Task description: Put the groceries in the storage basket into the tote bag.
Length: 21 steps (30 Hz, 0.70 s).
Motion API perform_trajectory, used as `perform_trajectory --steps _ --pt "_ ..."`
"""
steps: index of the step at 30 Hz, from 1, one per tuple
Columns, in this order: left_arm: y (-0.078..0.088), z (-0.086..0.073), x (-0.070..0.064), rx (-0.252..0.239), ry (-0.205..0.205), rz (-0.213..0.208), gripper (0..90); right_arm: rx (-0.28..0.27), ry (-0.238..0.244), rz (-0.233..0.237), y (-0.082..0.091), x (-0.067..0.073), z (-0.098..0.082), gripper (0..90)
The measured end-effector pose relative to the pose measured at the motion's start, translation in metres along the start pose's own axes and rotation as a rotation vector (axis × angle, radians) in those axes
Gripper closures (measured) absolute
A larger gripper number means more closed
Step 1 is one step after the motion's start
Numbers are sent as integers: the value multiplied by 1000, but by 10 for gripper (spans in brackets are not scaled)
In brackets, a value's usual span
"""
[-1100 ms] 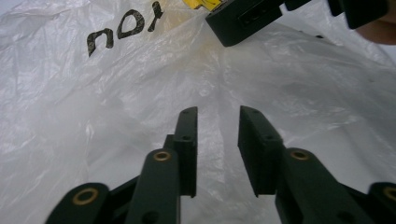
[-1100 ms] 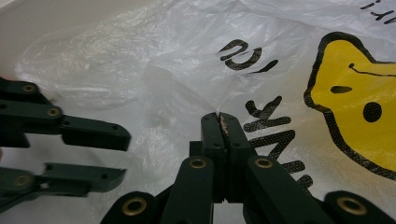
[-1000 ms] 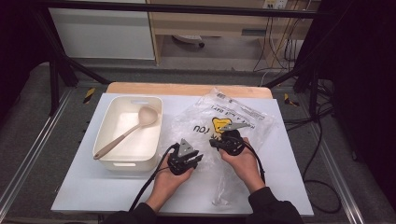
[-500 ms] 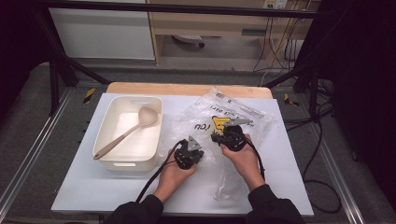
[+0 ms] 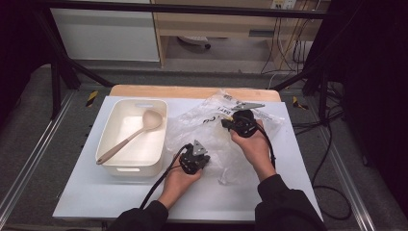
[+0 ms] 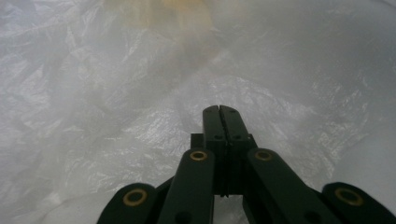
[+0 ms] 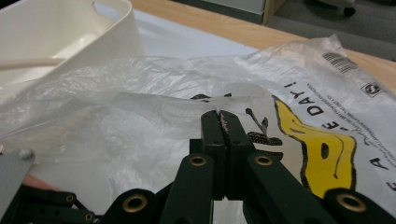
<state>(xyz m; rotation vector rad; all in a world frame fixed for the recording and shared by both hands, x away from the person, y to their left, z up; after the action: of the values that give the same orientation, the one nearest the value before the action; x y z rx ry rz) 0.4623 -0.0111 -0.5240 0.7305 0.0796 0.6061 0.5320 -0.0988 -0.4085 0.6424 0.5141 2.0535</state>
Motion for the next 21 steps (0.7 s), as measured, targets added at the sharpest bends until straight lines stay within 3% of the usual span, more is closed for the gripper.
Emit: perform_trajectory --steps 1,9,15,21 --pt "0 0 0 -5 11 -4 900 -5 -4 -1 1 -2 4 900" --pt "0 0 0 5 -28 3 900 -15 -18 -14 3 -9 23 900" --pt "0 0 1 7 -22 -18 900 -26 -33 -18 2 -11 29 900" --pt "0 0 6 20 -53 6 900 -36 -49 -17 5 -12 35 900"
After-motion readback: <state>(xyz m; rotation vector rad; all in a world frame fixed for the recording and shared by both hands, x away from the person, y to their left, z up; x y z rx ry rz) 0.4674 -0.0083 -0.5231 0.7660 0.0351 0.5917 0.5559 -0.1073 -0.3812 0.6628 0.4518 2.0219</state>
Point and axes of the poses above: each handheld gripper's, and its own axes: y roughly backward along the jaws, z roughly out of its top, x roughly to its left, the point moved 10 cm from there along -y, roughly forward along the jaws, and after that the axes turned 11 degrees about -y, right-handed, at the moved point
